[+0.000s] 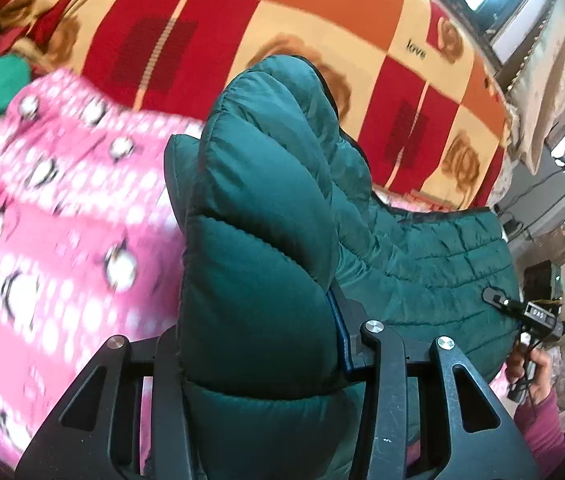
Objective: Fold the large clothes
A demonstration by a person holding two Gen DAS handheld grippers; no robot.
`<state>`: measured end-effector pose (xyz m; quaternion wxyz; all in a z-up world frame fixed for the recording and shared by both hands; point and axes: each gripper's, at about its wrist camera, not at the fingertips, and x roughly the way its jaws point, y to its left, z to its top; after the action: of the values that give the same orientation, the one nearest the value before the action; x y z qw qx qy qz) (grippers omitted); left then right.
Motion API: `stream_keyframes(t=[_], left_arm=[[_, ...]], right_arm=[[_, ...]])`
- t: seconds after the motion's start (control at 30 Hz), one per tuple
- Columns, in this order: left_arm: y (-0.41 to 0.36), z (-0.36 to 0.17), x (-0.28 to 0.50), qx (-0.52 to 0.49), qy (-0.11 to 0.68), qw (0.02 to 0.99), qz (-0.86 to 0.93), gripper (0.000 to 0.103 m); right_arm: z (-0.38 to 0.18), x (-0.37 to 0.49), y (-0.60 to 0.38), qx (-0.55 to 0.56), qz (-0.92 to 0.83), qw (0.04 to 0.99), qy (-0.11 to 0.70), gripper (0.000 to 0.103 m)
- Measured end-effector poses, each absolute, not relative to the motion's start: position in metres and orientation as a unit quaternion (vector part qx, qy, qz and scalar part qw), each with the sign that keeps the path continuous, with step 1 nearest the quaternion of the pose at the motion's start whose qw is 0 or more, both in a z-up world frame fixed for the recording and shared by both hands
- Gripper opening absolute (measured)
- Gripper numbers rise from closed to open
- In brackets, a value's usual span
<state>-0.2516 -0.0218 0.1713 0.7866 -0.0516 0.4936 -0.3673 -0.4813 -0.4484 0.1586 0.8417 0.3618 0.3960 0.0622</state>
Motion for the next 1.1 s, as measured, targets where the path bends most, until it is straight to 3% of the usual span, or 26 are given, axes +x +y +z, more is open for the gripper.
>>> stream_keyframes(t=[0.07,0.13,0.17,0.23,0.53,0.7,1.1], left_arm=[[-0.015,0.156,-0.258,-0.042,0.505,0.790,-0.345,0.047],[-0.013,0.140,-0.260,-0.035,0.516,0.792,-0.323,0.065],[-0.012,0.131,-0.261,-0.033,0.517,0.796,-0.313,0.069],[-0.010,0.125,-0.264,-0.037,0.505,0.807,-0.304,0.081],[-0.023,0.154,-0.294,0.060,0.444,0.859,-0.248,0.084],[-0.024,0.169,-0.312,0.064,0.411,0.880,-0.230,0.084],[-0.046,0.180,-0.351,0.044,0.375,0.893,-0.243,0.084]], right_arm=[[0.149,-0.487,-0.445,0.352,0.041,0.839,0.413,0.051],[0.134,-0.485,-0.441,0.332,-0.009,0.838,0.434,0.067],[0.125,-0.483,-0.440,0.318,-0.036,0.837,0.444,0.077],[0.111,-0.481,-0.437,0.317,-0.063,0.835,0.445,0.085],[0.139,-0.490,-0.420,0.257,-0.129,0.854,0.433,0.086],[0.171,-0.505,-0.414,0.199,-0.169,0.875,0.407,0.086],[0.194,-0.504,-0.352,0.193,-0.138,0.894,0.380,0.087]])
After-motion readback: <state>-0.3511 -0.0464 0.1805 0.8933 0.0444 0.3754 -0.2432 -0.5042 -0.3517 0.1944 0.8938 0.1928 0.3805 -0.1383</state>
